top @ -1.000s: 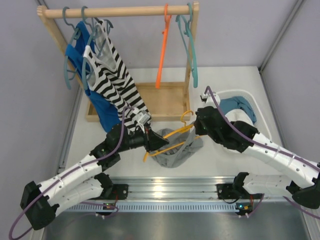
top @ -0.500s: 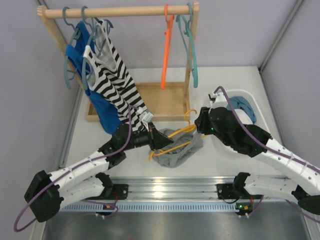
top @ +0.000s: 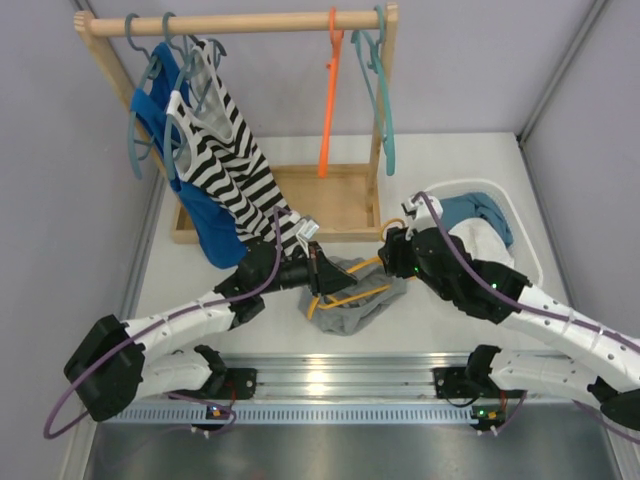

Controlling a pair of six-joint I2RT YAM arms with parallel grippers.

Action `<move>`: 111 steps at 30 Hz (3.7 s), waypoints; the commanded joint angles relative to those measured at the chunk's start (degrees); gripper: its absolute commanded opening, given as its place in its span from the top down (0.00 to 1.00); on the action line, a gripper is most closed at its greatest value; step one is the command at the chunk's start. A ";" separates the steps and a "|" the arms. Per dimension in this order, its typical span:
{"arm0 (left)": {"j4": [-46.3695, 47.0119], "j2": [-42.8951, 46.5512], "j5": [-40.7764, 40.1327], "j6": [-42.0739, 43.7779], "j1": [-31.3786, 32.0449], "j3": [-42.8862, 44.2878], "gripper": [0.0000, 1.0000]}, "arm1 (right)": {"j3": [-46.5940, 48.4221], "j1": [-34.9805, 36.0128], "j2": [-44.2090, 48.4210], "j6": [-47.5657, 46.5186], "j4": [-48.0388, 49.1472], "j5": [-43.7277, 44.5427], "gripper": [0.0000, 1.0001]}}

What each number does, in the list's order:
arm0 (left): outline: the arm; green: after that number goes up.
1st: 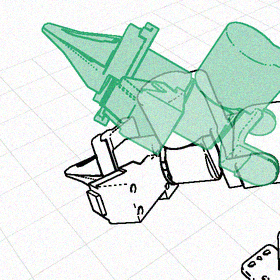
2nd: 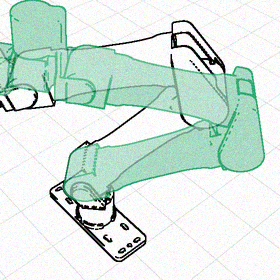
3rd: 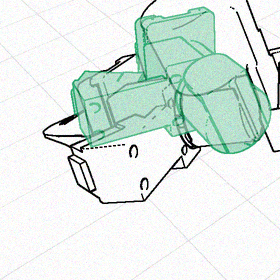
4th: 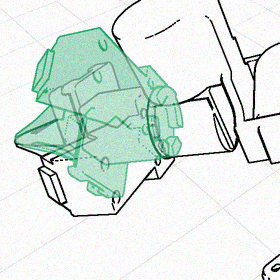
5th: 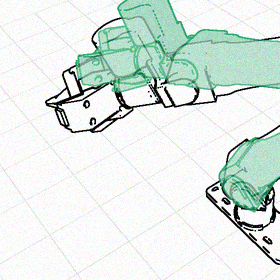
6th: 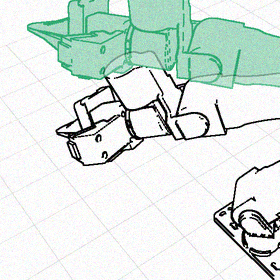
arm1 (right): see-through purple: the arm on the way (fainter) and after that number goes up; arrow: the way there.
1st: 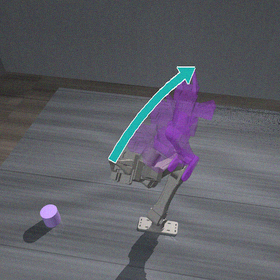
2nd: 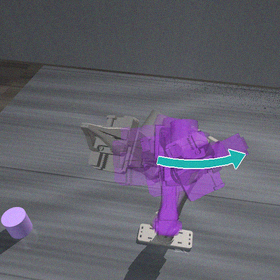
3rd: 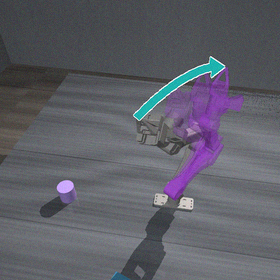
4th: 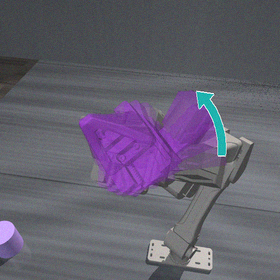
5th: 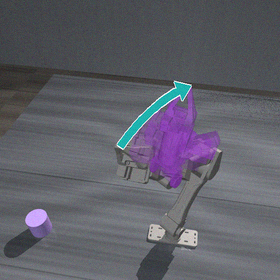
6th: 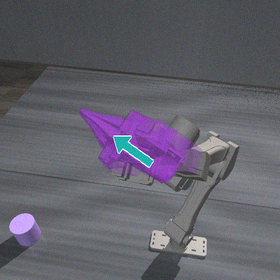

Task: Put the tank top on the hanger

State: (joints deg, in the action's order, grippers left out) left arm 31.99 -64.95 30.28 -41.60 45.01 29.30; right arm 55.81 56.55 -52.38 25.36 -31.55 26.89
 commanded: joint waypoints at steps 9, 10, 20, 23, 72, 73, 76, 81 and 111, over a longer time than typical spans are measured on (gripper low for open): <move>8.53 -0.71 3.64 -0.41 0.16 3.22 1.00 | -1.94 1.01 -4.92 -4.36 10.45 3.51 0.54; 8.44 -0.79 3.73 -0.32 0.16 3.22 1.00 | -2.02 1.01 -5.19 -4.53 10.54 4.04 0.54; 8.35 -1.41 3.29 0.03 0.16 3.13 1.00 | -3.34 0.93 -5.19 -3.04 11.60 5.80 0.89; 8.18 -2.02 2.85 -0.05 0.16 3.22 1.00 | -3.96 0.93 -5.19 -2.43 11.60 7.55 1.00; -28.46 18.44 -37.39 1.53 0.16 3.84 0.24 | -4.05 6.02 -7.21 -8.31 7.56 22.41 1.00; -28.91 18.89 -38.10 1.27 0.16 3.92 0.24 | -4.04 6.20 -7.12 -8.31 7.47 22.67 1.00; -35.30 19.16 -43.10 -0.40 -0.01 5.58 0.35 | -4.13 6.37 -6.25 -8.93 7.38 22.41 1.00; -45.16 17.13 -43.91 -0.06 -0.10 7.18 0.48 | -4.04 6.64 -4.49 -8.75 6.42 22.59 1.00; -46.83 -2.55 -16.74 11.90 0.07 12.97 0.50 | -0.79 9.98 -6.07 -9.11 5.01 26.28 1.00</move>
State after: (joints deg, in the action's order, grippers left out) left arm -13.58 -66.26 12.05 -31.46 44.93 39.59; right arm 51.51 65.14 -58.94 16.03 -28.62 51.16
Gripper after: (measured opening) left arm 0.501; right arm 0.188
